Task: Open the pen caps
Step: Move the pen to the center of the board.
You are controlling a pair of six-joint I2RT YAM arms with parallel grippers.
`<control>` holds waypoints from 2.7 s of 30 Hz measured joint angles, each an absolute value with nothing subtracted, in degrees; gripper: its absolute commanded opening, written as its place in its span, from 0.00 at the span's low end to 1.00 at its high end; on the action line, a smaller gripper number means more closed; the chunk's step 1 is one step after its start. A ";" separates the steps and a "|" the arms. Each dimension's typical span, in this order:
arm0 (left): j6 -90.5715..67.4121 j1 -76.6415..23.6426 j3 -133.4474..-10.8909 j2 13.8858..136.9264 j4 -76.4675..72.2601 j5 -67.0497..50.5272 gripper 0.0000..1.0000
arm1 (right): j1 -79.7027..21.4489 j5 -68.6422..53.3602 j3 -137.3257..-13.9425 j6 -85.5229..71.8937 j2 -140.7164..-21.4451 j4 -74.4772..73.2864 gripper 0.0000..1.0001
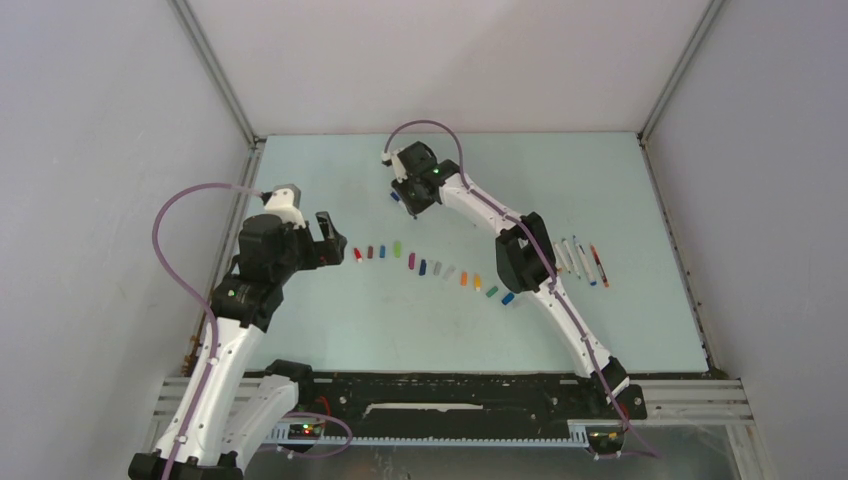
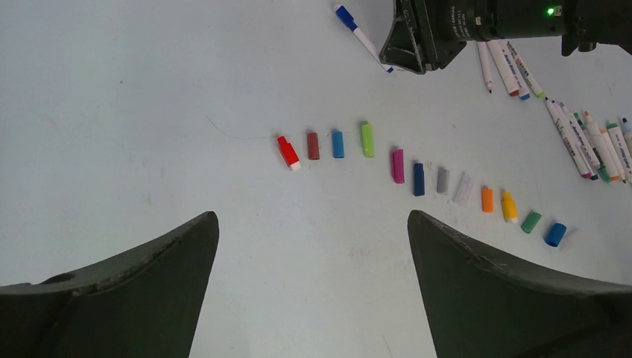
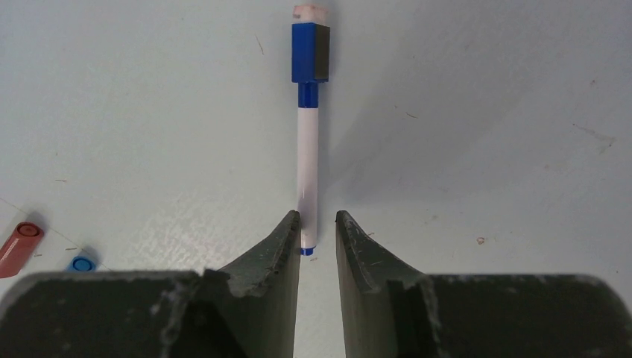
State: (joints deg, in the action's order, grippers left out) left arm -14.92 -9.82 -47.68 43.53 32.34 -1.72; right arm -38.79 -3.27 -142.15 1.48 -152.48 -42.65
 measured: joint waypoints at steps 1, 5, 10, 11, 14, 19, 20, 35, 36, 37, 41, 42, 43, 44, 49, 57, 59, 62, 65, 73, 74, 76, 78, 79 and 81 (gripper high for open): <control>-14.92 -9.80 -47.68 43.53 32.34 -1.72 1.00 | -38.79 -3.29 -142.15 1.48 -152.48 -42.65 0.26; -14.92 -9.80 -47.68 43.53 32.34 -1.72 1.00 | -38.85 -3.29 -142.15 1.48 -152.68 -42.68 0.24; -14.92 -9.72 -47.68 43.53 32.34 -1.74 1.00 | -38.87 -3.66 -142.15 1.67 -152.79 -42.81 0.18; -14.92 -9.72 -47.68 43.53 32.34 -1.74 1.00 | -38.89 -3.86 -142.12 1.76 -152.79 -42.94 0.17; -14.94 -9.72 -47.68 43.53 32.34 -1.74 1.00 | -38.87 -4.32 -142.15 2.15 -152.79 -43.46 0.14; -14.94 -9.72 -47.68 43.53 32.36 -1.74 1.00 | -38.87 -4.73 -142.12 3.51 -152.79 -44.05 0.09; -14.92 -9.72 -47.68 43.53 32.34 -1.76 1.00 | -38.87 -4.73 -142.12 3.77 -152.79 -44.10 0.07; -14.94 -9.69 -47.68 43.48 32.34 -1.93 1.00 | -35.42 -6.81 -118.37 8.38 -138.43 -44.62 0.07; -14.94 -9.72 -47.68 43.48 32.34 -1.93 1.00 | -34.96 -6.98 -115.46 8.88 -136.64 -44.45 0.08; -14.92 -9.69 -47.68 43.48 32.34 -1.91 1.00 | -34.65 -7.09 -113.25 9.32 -135.31 -44.49 0.08; -14.92 -9.72 -47.68 43.48 32.34 -1.93 1.00 | -33.15 -7.31 -104.44 11.07 -129.95 -43.97 0.11; -14.94 -9.72 -47.68 43.48 32.34 -1.96 1.00 | -33.01 -7.29 -103.04 11.38 -129.08 -43.94 0.13; -14.94 -9.69 -47.68 43.48 32.34 -1.93 1.00 | -32.99 -7.27 -102.10 11.70 -128.49 -43.94 0.14; -14.94 -9.72 -47.68 43.48 32.34 -1.96 1.00 | -33.01 -7.27 -101.60 12.10 -128.20 -43.97 0.15; -14.92 -9.72 -47.68 43.48 32.34 -1.96 1.00 | -33.04 -7.25 -101.43 13.17 -128.18 -44.21 0.23; -14.94 -9.69 -47.68 43.46 32.34 -1.96 1.00 | -33.04 -7.05 -105.16 14.37 -130.74 -46.74 0.25; -14.94 -9.69 -47.68 43.46 32.34 -1.96 1.00 | -33.17 -7.03 -106.61 14.74 -131.52 -47.48 0.21; -14.94 -9.69 -47.68 43.46 32.34 -1.96 1.00 | -33.32 -6.83 -108.79 15.46 -132.88 -48.49 0.14; -14.92 -9.69 -47.68 43.44 32.34 -2.11 1.00 | -33.43 -6.57 -110.13 16.03 -133.62 -49.58 0.03; -14.96 -9.67 -47.68 43.09 32.23 -4.29 1.00 | -33.50 -6.28 -108.16 17.28 -132.05 -48.86 0.00; -15.07 -9.65 -47.68 42.94 32.01 -5.15 1.00 | -33.45 -6.52 -107.11 17.37 -131.04 -48.75 0.00; -16.08 -9.63 -47.24 42.41 30.52 -7.44 1.00 | -33.26 -7.35 -104.90 17.43 -128.64 -48.16 0.00; -18.17 -9.56 -45.56 41.50 27.62 -10.52 1.00 | -33.08 -8.47 -102.06 17.43 -124.64 -47.44 0.00; -20.32 -9.54 -43.53 40.73 24.49 -13.04 1.00 | -32.95 -9.21 -100.55 17.41 -122.34 -46.81 0.00; -24.95 -9.58 -39.62 39.70 19.42 -17.08 1.00 | -32.64 -10.92 -97.47 17.30 -117.30 -45.32 0.00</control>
State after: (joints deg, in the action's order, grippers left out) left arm -24.95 -9.58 -39.62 39.70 19.42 -17.08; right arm -32.64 -10.92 -97.47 17.30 -117.30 -45.32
